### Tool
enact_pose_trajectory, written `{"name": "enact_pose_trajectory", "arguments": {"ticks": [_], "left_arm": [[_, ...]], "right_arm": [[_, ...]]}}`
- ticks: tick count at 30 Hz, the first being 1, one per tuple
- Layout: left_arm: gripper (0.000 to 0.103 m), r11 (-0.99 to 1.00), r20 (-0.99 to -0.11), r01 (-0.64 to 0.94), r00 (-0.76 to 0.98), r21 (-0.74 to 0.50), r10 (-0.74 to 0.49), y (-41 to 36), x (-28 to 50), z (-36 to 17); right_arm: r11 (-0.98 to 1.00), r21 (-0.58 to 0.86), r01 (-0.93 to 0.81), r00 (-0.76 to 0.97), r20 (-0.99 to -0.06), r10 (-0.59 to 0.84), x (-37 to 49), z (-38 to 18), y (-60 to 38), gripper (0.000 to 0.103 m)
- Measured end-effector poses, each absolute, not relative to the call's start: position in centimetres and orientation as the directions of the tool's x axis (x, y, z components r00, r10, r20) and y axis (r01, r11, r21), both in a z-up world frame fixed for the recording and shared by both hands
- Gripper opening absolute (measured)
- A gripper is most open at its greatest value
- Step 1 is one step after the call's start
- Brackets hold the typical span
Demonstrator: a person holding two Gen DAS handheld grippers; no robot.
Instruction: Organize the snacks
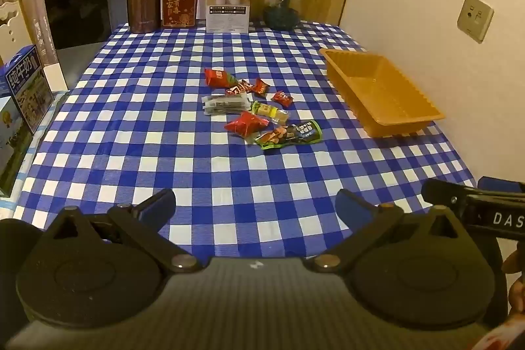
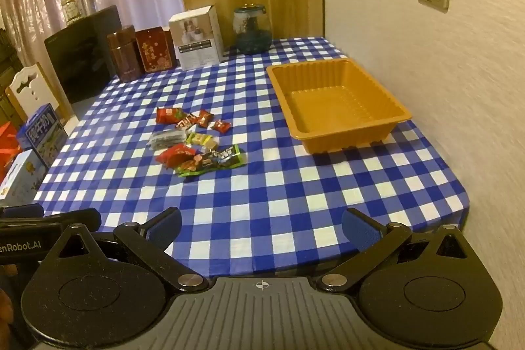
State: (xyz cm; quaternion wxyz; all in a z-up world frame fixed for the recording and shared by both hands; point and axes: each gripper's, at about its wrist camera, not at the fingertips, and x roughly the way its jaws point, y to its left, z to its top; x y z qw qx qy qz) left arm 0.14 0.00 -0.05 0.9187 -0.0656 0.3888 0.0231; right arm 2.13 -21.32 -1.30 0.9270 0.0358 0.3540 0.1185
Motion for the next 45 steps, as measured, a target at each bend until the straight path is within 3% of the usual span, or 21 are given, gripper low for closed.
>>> {"name": "enact_pose_trajectory", "arguments": {"ticks": [45], "left_arm": [[0.103, 0.988, -0.701, -0.084, 0.712, -0.126, -0.029, -0.11, -0.24, 0.25]], "right_arm": [[0.969, 0.154, -0.191, 0.725, -0.643, 0.246, 2.05, -1.10, -21.45, 0.103]]}}
